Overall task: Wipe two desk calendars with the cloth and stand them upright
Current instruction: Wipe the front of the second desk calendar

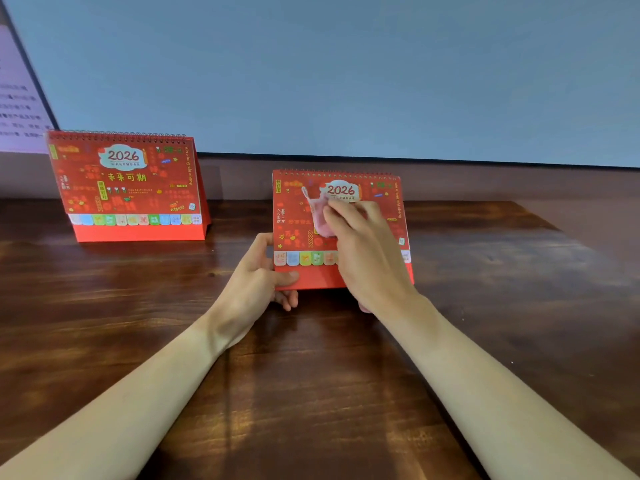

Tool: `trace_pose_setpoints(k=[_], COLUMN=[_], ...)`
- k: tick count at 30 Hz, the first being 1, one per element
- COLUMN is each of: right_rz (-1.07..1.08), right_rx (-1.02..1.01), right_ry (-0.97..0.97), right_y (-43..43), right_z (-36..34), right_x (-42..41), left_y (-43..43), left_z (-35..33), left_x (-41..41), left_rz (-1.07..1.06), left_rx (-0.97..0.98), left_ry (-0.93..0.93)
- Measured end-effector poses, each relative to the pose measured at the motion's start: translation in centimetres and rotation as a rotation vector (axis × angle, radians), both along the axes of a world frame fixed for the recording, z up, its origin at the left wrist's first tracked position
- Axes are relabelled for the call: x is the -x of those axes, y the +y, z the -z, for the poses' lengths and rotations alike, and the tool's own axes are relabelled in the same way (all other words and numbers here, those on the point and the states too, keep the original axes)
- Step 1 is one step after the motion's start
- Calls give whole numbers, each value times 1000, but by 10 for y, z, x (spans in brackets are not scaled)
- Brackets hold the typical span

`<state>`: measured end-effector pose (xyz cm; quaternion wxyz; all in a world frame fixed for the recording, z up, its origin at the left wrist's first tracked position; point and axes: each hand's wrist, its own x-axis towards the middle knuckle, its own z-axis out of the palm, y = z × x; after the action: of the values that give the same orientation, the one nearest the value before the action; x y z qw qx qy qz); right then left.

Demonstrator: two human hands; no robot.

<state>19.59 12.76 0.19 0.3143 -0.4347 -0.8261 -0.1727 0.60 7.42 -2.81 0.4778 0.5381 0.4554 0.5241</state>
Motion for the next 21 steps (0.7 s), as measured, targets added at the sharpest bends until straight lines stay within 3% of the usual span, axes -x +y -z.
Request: trace_pose_setpoints(k=[9,12,16,21], right_rz=[414,339,196,367], right_rx=[125,111,34,103], right_ry=[216,217,8,107], right_y=[18,21,19,22], right_z=[-21,-29,-22,-21], right_x=[-22,-16,-12,-24], left_y=[0,0,-1,0], left_z=[1,1,0,1], left_x=[0,1,2,1], left_rz=[16,17,17,17], left_rx=[13,17,14,15], left_ry=[26,33,29,30])
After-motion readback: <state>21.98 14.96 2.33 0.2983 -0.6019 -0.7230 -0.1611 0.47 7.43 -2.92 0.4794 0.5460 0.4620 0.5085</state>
